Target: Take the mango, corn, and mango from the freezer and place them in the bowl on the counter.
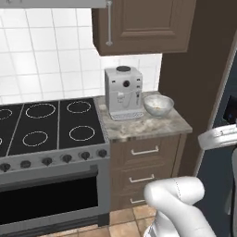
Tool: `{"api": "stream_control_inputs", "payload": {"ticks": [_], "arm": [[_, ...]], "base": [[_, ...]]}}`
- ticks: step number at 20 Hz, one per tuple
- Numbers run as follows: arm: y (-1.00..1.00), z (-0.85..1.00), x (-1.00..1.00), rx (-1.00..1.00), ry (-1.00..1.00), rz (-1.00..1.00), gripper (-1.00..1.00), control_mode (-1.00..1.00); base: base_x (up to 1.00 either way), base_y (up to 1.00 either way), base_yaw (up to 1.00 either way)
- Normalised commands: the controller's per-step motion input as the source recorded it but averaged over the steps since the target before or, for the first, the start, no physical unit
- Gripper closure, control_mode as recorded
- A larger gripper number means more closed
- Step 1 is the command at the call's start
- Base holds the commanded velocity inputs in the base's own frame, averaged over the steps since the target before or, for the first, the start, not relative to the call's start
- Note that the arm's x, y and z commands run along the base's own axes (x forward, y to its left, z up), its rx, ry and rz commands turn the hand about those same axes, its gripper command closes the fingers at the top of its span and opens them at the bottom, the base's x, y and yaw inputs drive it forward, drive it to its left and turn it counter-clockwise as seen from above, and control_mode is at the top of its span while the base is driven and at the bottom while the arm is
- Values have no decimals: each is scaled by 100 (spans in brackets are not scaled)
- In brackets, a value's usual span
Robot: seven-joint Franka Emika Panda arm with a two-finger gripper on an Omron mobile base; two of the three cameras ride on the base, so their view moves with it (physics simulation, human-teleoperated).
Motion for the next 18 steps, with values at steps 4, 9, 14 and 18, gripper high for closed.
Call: {"api": "stream_control_inputs", "payload": {"ticks": [4,9,14,18], "arm": [[0,0,0,0,0,0,-100,100],[0,0,0,0,0,0,-100,100],[0,0,0,0,0,0,-100,100],[0,0,0,0,0,0,-100,100]], "base": [[-77,55,-32],[-35,-15,-70],[-16,-10,-80],[-24,-1,-83]]}}
